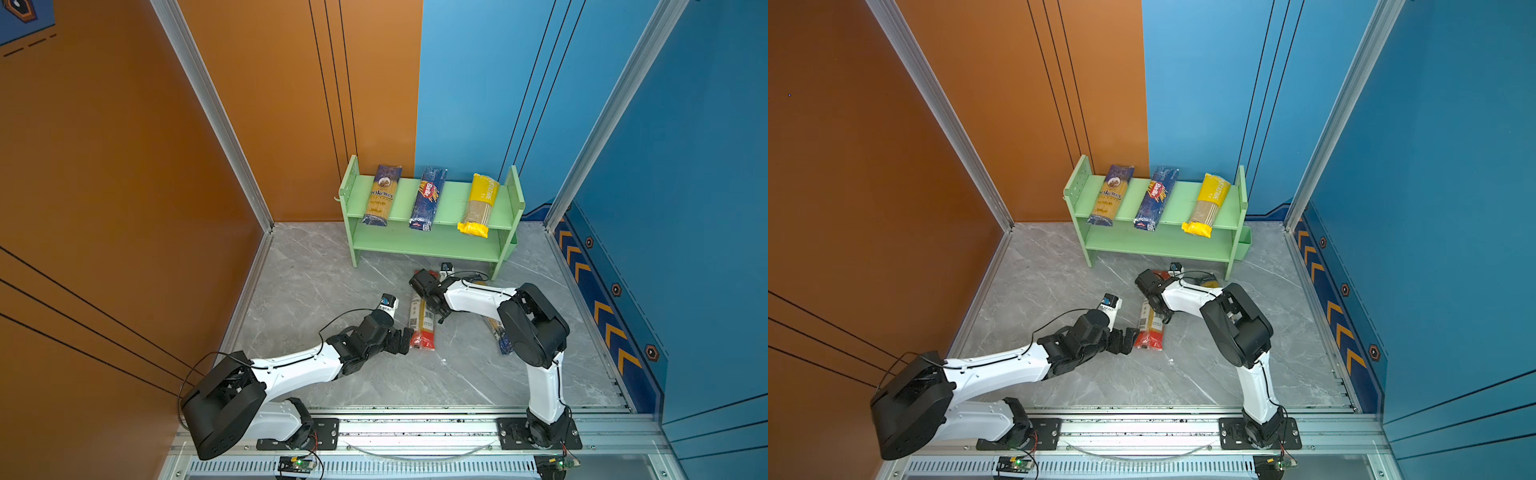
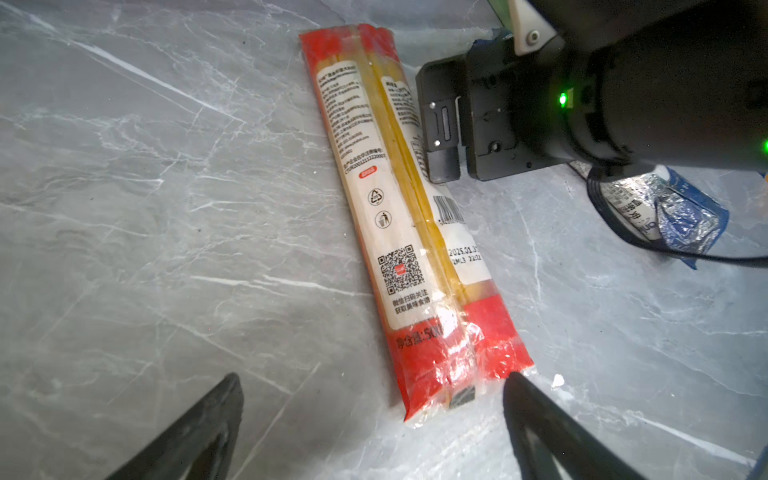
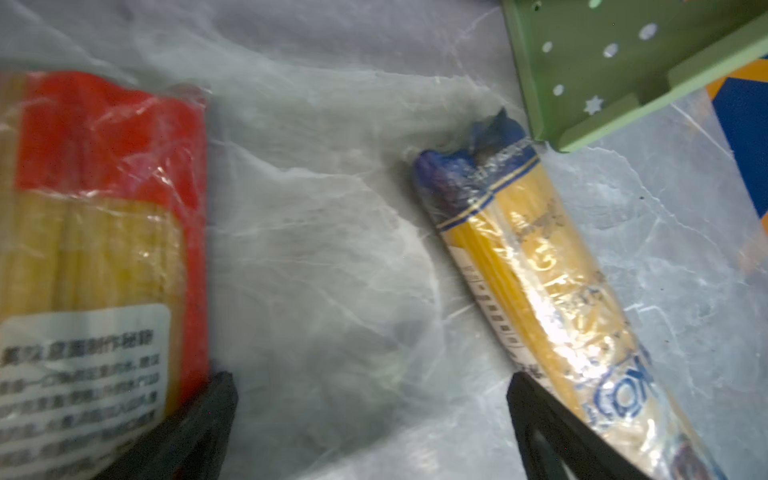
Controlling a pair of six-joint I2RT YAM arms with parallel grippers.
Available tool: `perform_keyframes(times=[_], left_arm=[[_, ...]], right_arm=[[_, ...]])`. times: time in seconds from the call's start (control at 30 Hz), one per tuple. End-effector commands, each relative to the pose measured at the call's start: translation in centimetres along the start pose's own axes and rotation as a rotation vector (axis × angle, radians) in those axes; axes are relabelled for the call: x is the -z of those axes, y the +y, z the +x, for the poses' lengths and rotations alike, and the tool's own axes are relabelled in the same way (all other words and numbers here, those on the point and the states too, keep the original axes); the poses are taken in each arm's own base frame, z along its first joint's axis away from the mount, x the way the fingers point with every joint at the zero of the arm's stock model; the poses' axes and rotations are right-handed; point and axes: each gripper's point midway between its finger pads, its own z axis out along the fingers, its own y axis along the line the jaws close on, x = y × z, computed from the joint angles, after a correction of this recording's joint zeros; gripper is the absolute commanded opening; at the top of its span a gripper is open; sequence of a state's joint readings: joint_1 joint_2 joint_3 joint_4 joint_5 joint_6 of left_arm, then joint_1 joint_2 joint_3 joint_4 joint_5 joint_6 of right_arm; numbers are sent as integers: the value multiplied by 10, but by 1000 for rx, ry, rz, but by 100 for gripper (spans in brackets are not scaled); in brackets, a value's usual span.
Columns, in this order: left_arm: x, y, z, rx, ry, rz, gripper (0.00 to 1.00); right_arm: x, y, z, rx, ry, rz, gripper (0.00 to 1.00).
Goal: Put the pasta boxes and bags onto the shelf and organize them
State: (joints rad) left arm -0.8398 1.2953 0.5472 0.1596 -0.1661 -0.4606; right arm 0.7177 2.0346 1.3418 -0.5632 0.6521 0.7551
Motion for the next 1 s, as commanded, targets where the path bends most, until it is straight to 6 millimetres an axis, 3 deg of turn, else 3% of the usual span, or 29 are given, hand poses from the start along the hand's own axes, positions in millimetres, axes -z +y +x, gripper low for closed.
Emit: perform_keyframes(times=[0.0, 0.1, 0.43, 0.67, 0.77, 0.97], left_arm=[[3, 11, 3, -11, 2, -38, 98], [1, 11, 5, -8, 6, -36, 98], [-16, -3, 11, -40, 42, -42, 98], [-30, 0, 13, -17, 42, -122, 98], [-36, -2, 15, 4, 49, -131, 98], [-45, -21, 20, -16, 80, -89, 98]], right_arm=[[10, 19, 10, 59, 13, -52, 100], [20, 16, 6, 27, -5, -87, 100], [50, -38, -2, 28, -31, -130, 100], [75, -71, -1, 36, -79, -157, 100], [71, -92, -3, -4, -78, -136, 100], [70, -108, -1, -38, -75, -131, 100]])
